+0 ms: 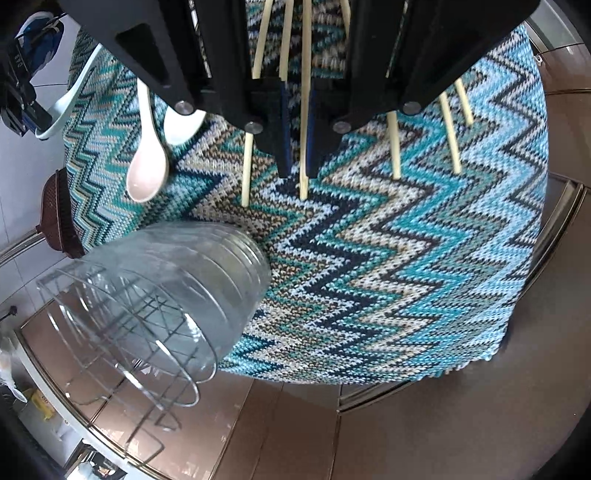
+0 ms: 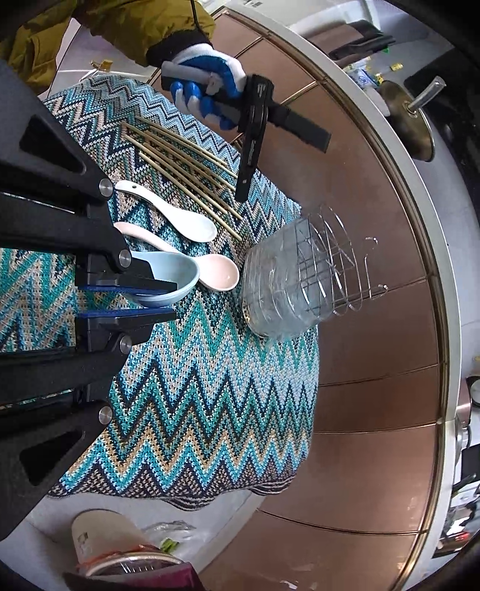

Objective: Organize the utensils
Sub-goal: 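Close the left gripper on a wooden chopstick while the right gripper holds the spoon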

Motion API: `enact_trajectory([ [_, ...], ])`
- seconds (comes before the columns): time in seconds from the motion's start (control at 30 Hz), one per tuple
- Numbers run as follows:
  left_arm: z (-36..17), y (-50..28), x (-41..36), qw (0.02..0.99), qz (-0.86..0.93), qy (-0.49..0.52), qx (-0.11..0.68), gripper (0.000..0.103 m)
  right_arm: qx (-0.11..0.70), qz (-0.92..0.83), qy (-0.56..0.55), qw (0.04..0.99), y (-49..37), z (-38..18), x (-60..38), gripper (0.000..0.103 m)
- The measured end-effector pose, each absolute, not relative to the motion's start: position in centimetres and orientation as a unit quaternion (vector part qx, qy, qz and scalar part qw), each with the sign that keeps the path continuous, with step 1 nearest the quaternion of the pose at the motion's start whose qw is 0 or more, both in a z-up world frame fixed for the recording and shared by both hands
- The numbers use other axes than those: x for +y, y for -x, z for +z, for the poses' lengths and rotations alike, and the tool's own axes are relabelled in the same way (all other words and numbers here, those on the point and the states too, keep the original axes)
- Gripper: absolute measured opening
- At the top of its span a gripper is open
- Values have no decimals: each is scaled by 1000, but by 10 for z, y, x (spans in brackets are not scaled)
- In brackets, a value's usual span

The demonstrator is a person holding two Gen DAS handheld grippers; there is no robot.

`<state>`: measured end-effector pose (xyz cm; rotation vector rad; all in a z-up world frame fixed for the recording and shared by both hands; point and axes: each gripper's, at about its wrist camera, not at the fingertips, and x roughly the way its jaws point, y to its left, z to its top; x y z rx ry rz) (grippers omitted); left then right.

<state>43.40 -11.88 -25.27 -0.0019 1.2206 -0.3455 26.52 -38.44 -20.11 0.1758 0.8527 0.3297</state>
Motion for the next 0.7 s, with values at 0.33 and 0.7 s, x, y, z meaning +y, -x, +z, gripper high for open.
enact_trajectory([
  [0.33, -274, -456, -130, 795, -139, -11, 590, 8, 410, 161, -105, 892, -270, -213, -399, 7],
  [0.7, -262, -437, -118, 803, -142, 4, 578, 5, 401, 153, -101, 898, -258, -195, -394, 7],
])
